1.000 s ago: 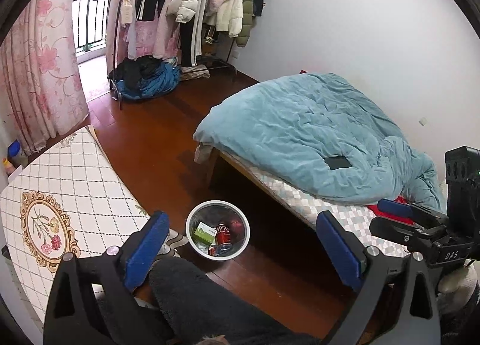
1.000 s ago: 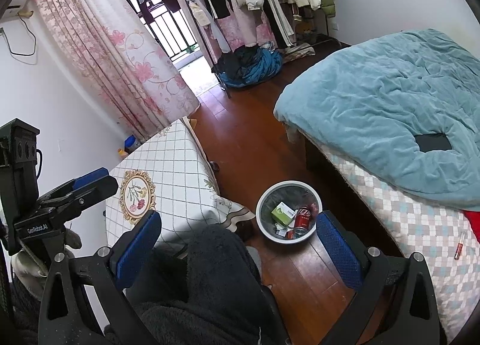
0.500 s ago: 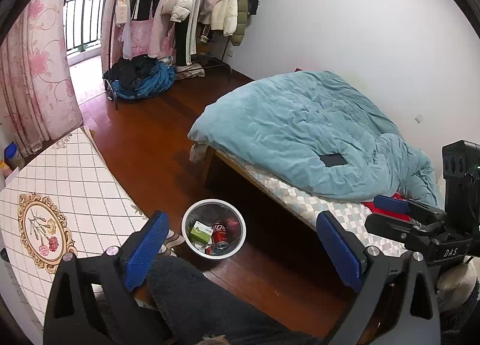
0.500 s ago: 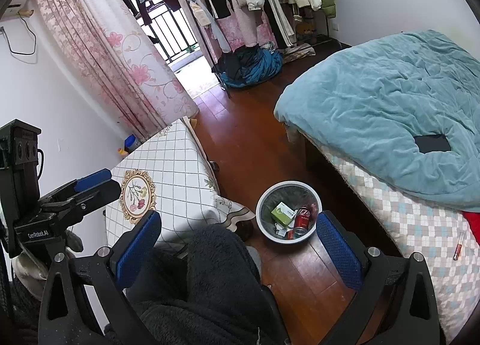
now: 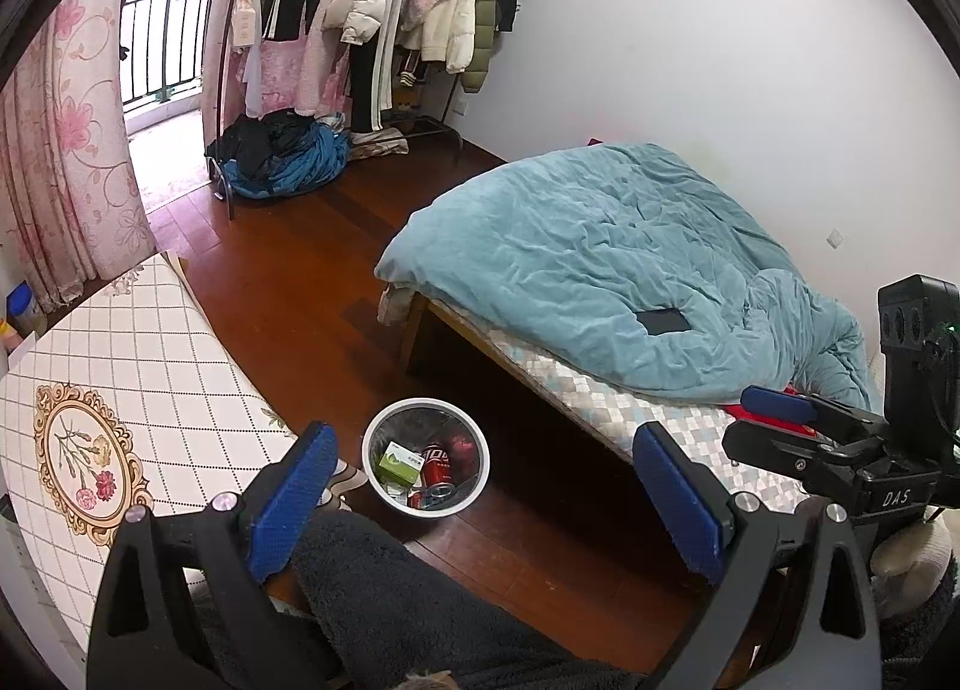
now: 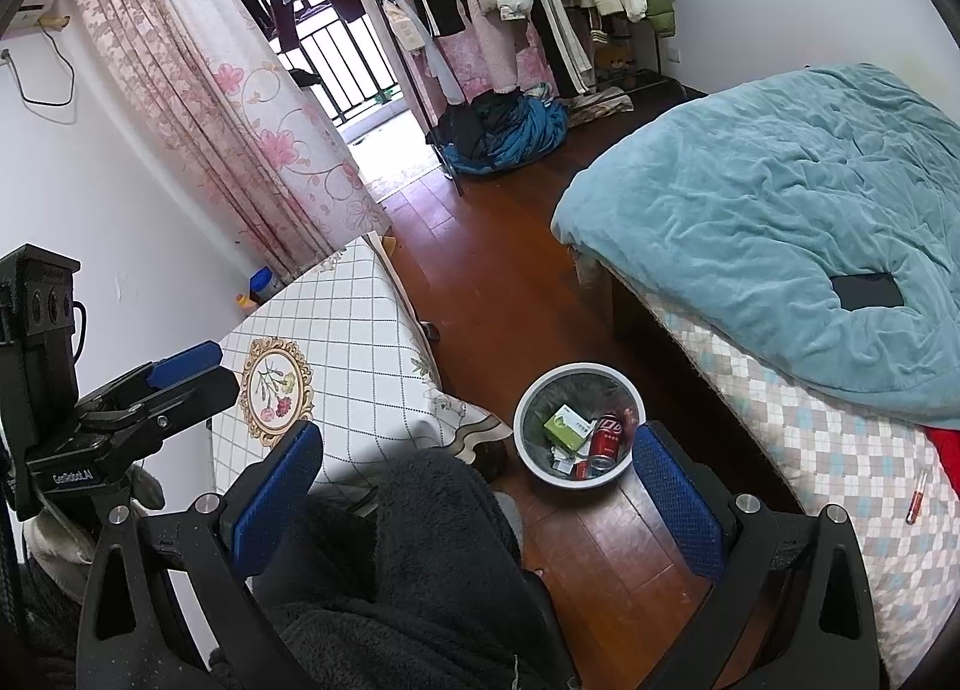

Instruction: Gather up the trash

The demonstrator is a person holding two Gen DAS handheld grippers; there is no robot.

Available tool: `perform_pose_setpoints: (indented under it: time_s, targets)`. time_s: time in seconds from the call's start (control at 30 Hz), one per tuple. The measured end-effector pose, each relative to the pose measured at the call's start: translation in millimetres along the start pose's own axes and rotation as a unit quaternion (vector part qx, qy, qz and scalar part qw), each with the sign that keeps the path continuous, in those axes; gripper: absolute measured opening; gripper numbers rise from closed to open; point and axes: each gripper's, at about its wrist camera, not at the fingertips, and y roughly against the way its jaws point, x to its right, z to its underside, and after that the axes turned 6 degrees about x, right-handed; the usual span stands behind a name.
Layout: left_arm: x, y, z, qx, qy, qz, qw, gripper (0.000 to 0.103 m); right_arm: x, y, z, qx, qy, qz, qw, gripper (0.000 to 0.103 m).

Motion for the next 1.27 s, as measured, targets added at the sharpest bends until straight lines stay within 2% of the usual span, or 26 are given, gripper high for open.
perform_pose_setpoints:
  time_s: [0.87, 1.27]
  targets:
    - [-4, 0, -4, -0.005, 0.015, 0.014, 0.9998, 0.100, -6, -3, -4, -0.002, 0.000, 0.000, 1.000, 0.103]
    - [-6, -3, -1, -0.007, 0.022, 0.018, 0.9996, 0.100, -9, -20, -4, -0.013, 0.004, -0.002, 1.000, 0.103]
